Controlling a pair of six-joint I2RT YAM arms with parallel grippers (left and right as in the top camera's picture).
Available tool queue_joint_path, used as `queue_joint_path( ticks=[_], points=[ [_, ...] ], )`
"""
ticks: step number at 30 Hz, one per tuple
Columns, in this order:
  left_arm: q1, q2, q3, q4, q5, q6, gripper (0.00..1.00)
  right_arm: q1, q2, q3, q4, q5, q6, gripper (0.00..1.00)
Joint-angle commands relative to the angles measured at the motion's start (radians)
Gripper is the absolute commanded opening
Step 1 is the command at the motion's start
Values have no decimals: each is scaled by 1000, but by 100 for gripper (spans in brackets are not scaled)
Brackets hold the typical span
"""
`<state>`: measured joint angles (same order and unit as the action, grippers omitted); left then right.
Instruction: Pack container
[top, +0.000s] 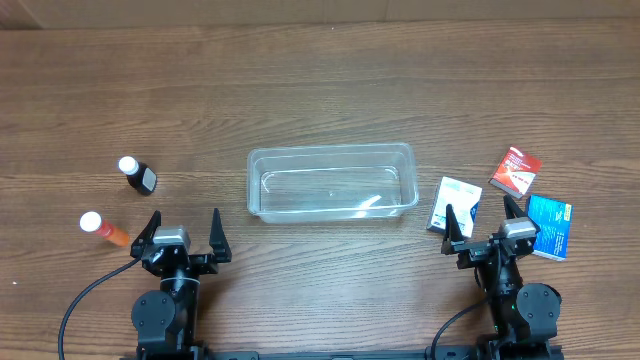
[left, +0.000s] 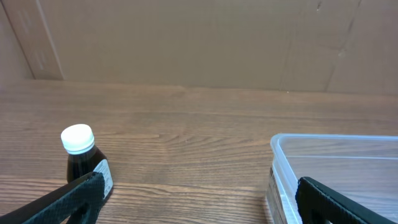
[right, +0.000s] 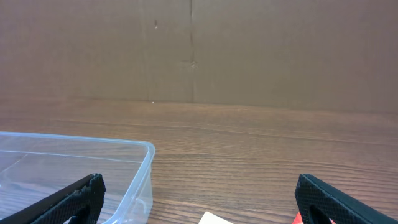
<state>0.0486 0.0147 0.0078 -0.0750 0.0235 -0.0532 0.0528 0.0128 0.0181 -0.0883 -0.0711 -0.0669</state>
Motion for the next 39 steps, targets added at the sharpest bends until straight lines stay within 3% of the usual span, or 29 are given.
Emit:
queue_joint_path(
  ticks=[1, 5, 11, 14, 19, 22, 27, 35, 39],
  points=[
    [9, -10, -3, 3, -33, -3, 100, -1, -10, -10, 9, -2, -1, 100],
    [9, -10, -3, -2, -32, -3, 100, -1, -10, -10, 11, -2, 5, 100],
    [9, -10, 7, 17, -30, -50, 100, -1, -10, -10, 9, 3, 170, 100],
    [9, -9, 80, -93, -31, -110, 100, -1, -10, 9, -17, 3, 231, 100],
    [9, 53, 295, -257, -31, -112, 100, -1, 20, 115, -130, 3, 261, 100],
    [9, 150, 428, -354, -31, -112, 100, -1, 79, 209, -185, 3, 286, 100],
    [9, 462, 731, -584, -7, -110, 100, -2, 294, 457, -355, 2, 412, 100],
    [10, 894, 1246, -1002, -16, -93, 100, -2, 660, 855, -684, 13, 407, 100],
    [10, 1097, 1501, -1263, -16, 14, 100, -2, 908, 1098, -946, 69, 373, 100]
  ],
)
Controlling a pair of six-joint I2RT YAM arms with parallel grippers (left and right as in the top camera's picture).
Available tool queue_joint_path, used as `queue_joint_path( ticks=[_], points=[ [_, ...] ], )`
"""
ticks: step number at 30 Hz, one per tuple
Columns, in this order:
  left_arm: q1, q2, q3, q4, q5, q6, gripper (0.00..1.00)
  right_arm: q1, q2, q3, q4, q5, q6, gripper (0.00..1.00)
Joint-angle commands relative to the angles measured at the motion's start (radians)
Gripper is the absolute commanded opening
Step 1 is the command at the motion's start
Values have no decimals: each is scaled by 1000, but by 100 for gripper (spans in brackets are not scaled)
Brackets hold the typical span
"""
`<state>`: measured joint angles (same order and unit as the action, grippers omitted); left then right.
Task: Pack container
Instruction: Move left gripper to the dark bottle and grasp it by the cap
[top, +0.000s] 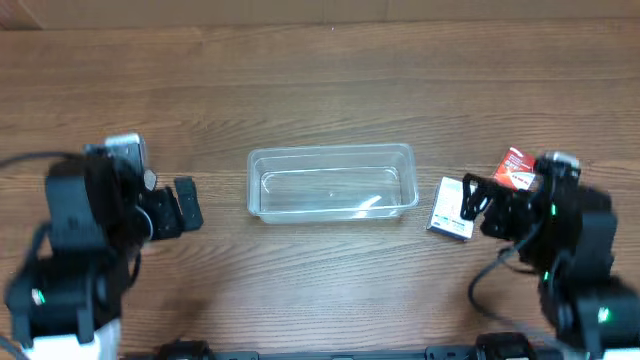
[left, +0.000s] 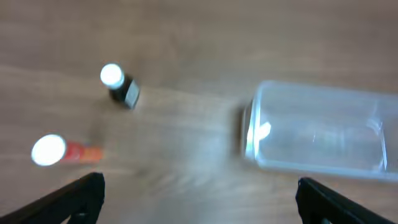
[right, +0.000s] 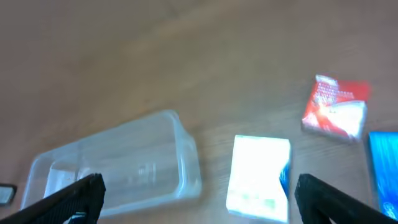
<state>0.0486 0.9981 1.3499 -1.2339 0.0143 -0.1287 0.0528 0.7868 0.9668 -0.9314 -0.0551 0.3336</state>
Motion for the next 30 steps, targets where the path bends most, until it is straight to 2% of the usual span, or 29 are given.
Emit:
queue_joint_path(
  ticks=[1, 3, 6, 11, 14, 19, 27, 30],
  points=[
    [10, 143, 194, -148, -7, 97, 100, -2, 181, 193, -159, 74, -31, 100],
    [10, 198, 250, -222, -4, 95, 100, -2, 285, 278, -257, 99, -42, 100],
    [10, 227, 257, -236, 3, 96, 100, -2, 369, 306, -290, 99, -55, 100],
    [58, 248, 274, -151, -160, 43, 100, -3, 428, 306, -292, 107, -72, 100],
    [145, 309, 310, -133, -160, 45, 100, -4, 427, 306, -289, 107, -72, 100],
    [253, 520, 335, -111, -153, 84, 100, -4, 427, 306, -296, 107, -72, 100],
    [253, 831, 334, -34, -95, 186, 100, -4, 427, 306, -297, 106, -72, 100],
    [253, 911, 334, -21, -92, 186, 100, -4, 427, 306, -298, 107, -72, 100]
  ],
)
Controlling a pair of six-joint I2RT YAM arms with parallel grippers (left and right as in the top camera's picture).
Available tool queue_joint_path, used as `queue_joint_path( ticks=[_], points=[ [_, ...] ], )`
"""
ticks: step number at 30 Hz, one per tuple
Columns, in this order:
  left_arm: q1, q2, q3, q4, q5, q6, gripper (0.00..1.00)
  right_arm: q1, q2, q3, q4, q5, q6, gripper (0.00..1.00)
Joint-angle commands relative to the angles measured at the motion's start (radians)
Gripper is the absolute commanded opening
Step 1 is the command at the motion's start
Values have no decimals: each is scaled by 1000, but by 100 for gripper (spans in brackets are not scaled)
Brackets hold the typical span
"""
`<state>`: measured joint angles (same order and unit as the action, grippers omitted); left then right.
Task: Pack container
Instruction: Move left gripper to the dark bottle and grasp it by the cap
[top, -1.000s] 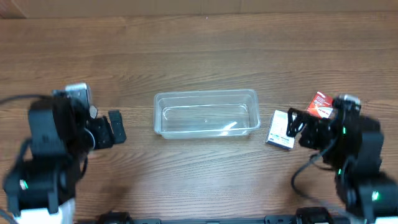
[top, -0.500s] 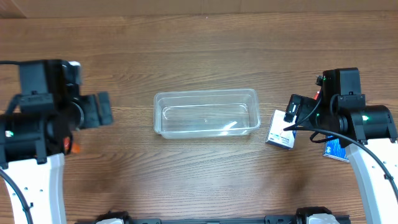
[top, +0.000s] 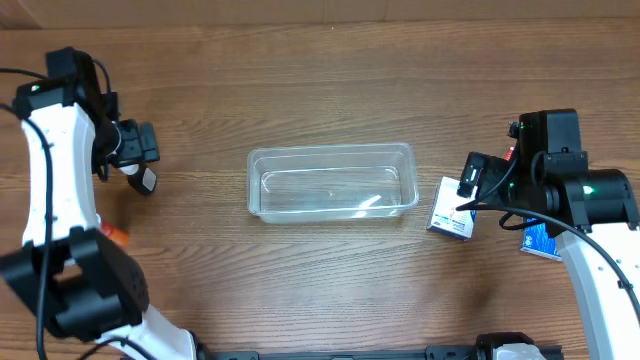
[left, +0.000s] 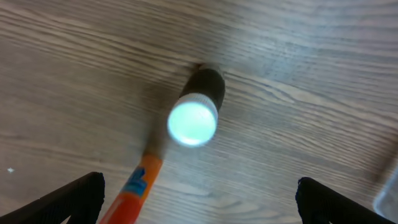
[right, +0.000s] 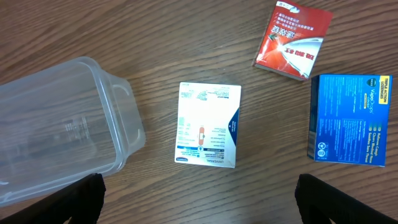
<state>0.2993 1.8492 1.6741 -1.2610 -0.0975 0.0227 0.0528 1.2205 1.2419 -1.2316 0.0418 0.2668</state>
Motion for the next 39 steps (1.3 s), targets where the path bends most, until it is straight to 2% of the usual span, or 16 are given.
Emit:
queue_joint_path(
  ticks=[1, 5, 7, 11, 20, 28, 32, 39],
  points=[
    [3, 76, 10, 7, 20, 34, 100, -4, -6, 31, 3, 10, -5, 100],
    [3, 154, 10, 22, 20, 46, 99, -4, -6, 31, 3, 10, -5, 100],
    [3, 174, 10, 30, 21, 46, 92, -4, -6, 31, 2, 10, -5, 100],
    [3, 185, 10, 67, 17, 87, 70, -4, -6, 31, 0, 10, -5, 100],
    [3, 185, 10, 135, -52, 108, 64, -4, -6, 31, -2, 10, -5, 100],
    [2, 185, 10, 139, -43, 135, 44, -4, -6, 31, -1, 10, -5, 100],
    [2, 185, 10, 127, -40, 135, 41, -4, -6, 31, -1, 10, -5, 100],
    [2, 185, 10, 85, -40, 135, 41, -4, -6, 31, 0, 10, -5, 100]
  ],
)
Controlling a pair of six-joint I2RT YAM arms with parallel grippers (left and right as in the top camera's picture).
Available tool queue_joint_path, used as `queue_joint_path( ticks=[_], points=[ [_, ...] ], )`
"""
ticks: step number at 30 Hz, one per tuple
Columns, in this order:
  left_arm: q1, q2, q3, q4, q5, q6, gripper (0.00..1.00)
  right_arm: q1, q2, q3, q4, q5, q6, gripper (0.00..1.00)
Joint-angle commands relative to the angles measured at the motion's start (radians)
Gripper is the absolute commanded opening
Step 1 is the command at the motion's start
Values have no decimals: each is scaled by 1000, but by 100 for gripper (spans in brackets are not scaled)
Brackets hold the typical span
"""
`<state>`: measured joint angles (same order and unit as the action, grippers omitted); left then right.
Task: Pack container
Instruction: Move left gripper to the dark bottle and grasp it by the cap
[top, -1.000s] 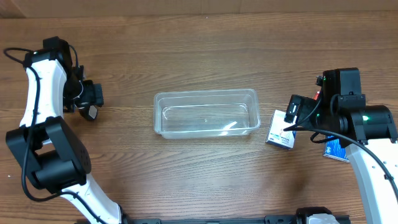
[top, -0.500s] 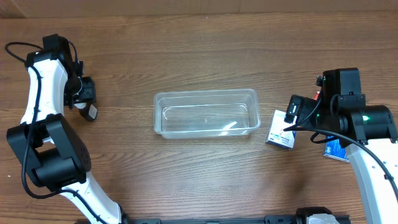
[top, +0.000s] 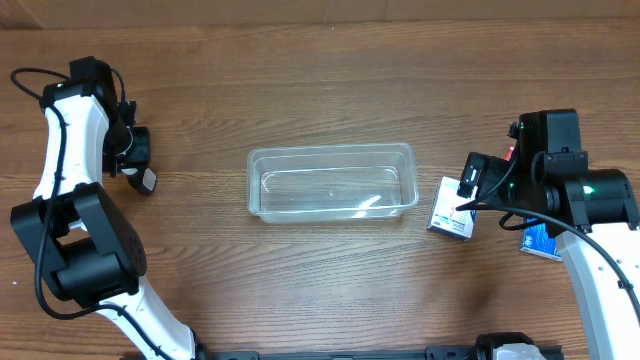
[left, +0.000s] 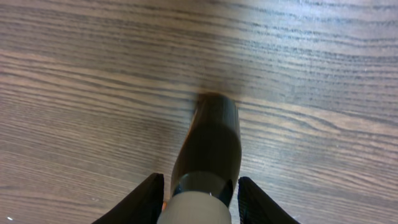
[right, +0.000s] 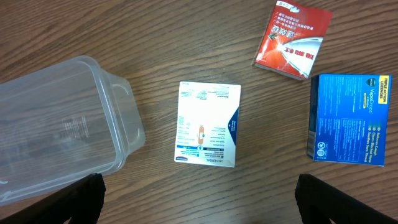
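A dark bottle (left: 211, 140) with a white cap stands on the table at the far left. My left gripper (left: 200, 200) has come down over it, its fingers closed in against the cap on both sides; overhead, the left gripper (top: 130, 152) covers the cap. The clear container (top: 330, 150) sits mid-table with nothing in it. My right gripper (right: 199, 208) hangs wide open above a white box (right: 208, 124), which lies just right of the container (right: 118, 93). A red packet (right: 293, 39) and a blue box (right: 345, 118) lie further right.
A sliver of an orange tube (left: 163, 203) shows beside the left finger; overhead the left arm hides it. The right arm (top: 560, 190) covers most of the red packet and part of the blue box (top: 535, 246).
My left gripper was wide open high above the dark bottle. Now it is down at the bottle with its fingers closed in on the cap. The right arm has not moved.
Both grippers first rested open at the table's near edge, facing forward. Then both arms were raised and looking down at the table. After that the left one hung over the bottle and the right one over the white box. Now the left grips the bottle.
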<state>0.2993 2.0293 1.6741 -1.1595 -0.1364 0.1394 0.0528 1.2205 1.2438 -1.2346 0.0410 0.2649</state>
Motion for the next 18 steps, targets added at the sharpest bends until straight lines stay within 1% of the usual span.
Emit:
queue_joint_path(
  ticks=[1, 3, 8, 17, 18],
  points=[
    [2, 5, 10, -21, -2, 18, 41, -4, -6, 29, 3, 10, -3, 100],
    [2, 5, 10, -22, -2, 18, 41, -4, -6, 29, 3, 10, -3, 100],
    [2, 5, 10, -19, -2, 18, 34, -4, -6, 29, 3, 10, -3, 100],
    [2, 5, 10, -19, -2, 18, 19, -4, -6, 29, 2, 10, -3, 100],
    [1, 5, 10, -19, -2, 18, 16, -4, -6, 29, 2, 10, -3, 100]
  ],
)
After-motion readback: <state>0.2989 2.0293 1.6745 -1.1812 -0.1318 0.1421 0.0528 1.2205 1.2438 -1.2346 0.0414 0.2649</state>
